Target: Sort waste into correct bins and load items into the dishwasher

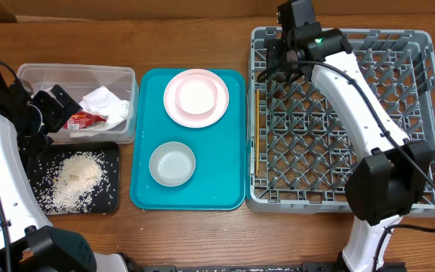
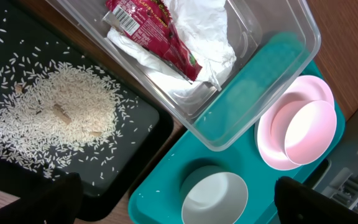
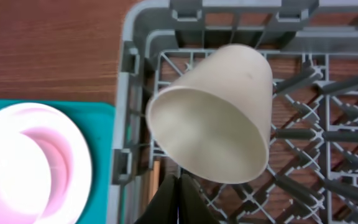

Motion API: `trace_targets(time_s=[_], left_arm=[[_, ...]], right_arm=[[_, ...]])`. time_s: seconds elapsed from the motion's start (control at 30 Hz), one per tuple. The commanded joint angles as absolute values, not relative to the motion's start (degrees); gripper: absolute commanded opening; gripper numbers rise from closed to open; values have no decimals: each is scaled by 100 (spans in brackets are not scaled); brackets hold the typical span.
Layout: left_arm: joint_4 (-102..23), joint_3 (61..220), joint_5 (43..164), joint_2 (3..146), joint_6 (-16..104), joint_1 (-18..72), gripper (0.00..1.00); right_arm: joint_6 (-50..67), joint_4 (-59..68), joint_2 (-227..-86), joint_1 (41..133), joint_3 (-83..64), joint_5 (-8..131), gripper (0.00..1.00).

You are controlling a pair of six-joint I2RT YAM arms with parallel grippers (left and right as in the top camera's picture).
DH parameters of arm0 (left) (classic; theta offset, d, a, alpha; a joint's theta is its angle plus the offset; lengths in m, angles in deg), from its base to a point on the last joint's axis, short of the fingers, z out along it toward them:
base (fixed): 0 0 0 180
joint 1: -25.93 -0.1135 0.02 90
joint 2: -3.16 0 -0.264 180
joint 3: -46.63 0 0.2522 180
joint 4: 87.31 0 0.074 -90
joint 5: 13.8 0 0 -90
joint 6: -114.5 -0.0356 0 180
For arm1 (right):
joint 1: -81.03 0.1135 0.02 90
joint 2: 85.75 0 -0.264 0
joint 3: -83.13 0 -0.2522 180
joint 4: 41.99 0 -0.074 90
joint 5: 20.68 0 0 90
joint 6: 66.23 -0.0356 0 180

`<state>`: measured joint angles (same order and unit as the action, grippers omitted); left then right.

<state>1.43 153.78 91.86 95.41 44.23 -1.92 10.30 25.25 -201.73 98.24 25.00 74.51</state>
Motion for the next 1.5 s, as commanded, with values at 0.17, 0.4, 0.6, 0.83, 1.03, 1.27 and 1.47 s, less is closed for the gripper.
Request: trace_targets(time_s=[0.17,0.4,0.6,0.83,1.03,1.27,1.47], left_arm=[[119,15494,9166,9497,4484,-212,100],[119,15494,9164,9497,4484,-212,100],[119,15494,9166,9497,4484,-212,100],[119,15494,9164,9497,4484,-212,100],[119,15494,9164,9497,4484,-212,100],[119,15494,9166,9497,4484,-212,100],[119,15494,9164,9497,4484,-212,100]], right_arm=[[999,2481,-20484,9459,2328,7728,4],[984,2498,-20492,9146,2341,8679,4],[892,2481,-20492,8998,2341,8878,6],[888,2761,-20285,8993,2690,8273,15],[1076,2789,-19723,8989,2953,7193,46],[1178,2623,-19631,8877,2894,5846,51],[1414,2439,-19874,8917,2715,5726,46]])
